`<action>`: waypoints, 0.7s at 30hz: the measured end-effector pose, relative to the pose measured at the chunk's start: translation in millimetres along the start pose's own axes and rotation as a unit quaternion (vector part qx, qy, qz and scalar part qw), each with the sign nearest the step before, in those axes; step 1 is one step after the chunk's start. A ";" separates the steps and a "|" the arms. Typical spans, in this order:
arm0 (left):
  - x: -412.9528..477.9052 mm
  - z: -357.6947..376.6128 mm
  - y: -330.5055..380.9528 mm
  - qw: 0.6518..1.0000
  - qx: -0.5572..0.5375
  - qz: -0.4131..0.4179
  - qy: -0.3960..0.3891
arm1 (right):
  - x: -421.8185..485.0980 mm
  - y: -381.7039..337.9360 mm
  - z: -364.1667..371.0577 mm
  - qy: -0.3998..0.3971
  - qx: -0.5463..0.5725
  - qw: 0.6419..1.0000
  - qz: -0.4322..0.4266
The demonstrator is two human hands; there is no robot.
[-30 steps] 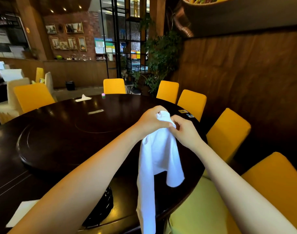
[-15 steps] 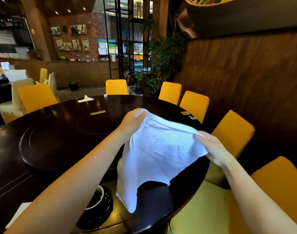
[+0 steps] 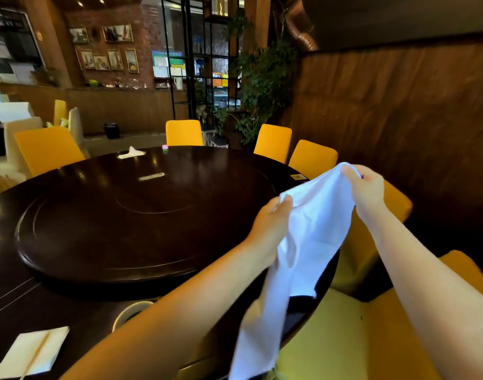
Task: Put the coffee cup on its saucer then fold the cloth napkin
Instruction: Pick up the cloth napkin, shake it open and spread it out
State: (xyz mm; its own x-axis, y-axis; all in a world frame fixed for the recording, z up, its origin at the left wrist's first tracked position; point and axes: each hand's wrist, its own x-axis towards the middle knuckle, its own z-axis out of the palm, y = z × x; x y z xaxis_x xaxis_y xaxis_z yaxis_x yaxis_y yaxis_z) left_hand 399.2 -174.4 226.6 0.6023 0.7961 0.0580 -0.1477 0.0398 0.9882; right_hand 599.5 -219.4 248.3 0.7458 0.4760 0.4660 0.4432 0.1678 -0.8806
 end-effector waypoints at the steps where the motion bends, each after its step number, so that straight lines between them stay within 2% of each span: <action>1: 1.4 5.0 -4.3 1.000 -0.014 -0.013 -0.009 | 4.8 1.2 0.8 0.004 -0.016 1.000 -0.011; 4: 29.6 -3.1 -32.2 0.998 -0.048 -0.038 -0.006 | 29.7 19.7 29.6 -0.008 -0.103 0.995 -0.009; 6: 53.2 -25.8 -52.1 0.997 -0.057 -0.047 0.024 | 47.5 41.3 58.3 -0.040 -0.174 0.984 -0.005; 8: 56.8 -42.7 -61.4 0.997 -0.025 -0.064 0.039 | 48.7 49.3 59.2 -0.052 -0.236 0.970 0.005; 12: 76.3 -95.0 -88.7 0.986 0.083 -0.121 0.083 | 55.2 77.5 73.3 -0.072 -0.288 0.954 0.026; 17: 139.3 -174.8 -136.7 0.958 0.174 -0.165 0.157 | 89.2 145.9 181.4 -0.183 -0.370 0.911 0.005; 21: 186.6 -233.6 -170.1 0.957 0.171 -0.192 0.134 | 112.0 203.5 254.7 -0.249 -0.434 0.866 -0.010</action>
State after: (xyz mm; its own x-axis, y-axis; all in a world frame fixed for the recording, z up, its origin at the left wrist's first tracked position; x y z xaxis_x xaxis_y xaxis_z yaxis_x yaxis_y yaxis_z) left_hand 353.5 108.4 36.2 0.3315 0.8905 -0.3115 0.3374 0.1964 0.9206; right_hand 646.6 87.9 99.5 0.5223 0.8302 0.1951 0.8218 -0.4289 -0.3751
